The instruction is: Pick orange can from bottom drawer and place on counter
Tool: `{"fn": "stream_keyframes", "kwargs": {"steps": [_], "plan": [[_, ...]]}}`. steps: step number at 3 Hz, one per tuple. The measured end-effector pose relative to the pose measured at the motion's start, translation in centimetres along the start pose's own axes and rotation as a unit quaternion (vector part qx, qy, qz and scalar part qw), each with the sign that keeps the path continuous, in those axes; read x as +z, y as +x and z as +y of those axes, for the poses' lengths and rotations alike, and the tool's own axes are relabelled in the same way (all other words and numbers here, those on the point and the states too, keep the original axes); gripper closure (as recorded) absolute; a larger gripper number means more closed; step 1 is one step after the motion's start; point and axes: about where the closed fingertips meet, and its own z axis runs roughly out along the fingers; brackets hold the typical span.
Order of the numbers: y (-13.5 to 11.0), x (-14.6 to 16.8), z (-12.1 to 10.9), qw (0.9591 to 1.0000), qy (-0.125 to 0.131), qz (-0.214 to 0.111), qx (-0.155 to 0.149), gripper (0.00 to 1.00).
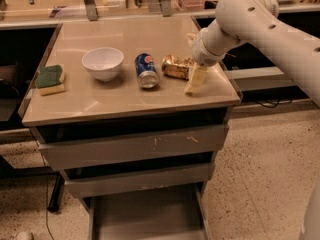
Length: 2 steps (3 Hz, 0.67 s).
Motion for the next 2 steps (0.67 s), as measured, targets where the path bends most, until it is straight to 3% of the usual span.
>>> {"fn": "stream_keyframes", "kwargs": {"steps": [1,2], "plan": [[-0.1,-0.1,-0.2,1.0,0.0,0.0,0.0,0.0],[-0.9,-5.9,-2.9,0.9982,0.044,0.041,-0.004,0.0]]}}
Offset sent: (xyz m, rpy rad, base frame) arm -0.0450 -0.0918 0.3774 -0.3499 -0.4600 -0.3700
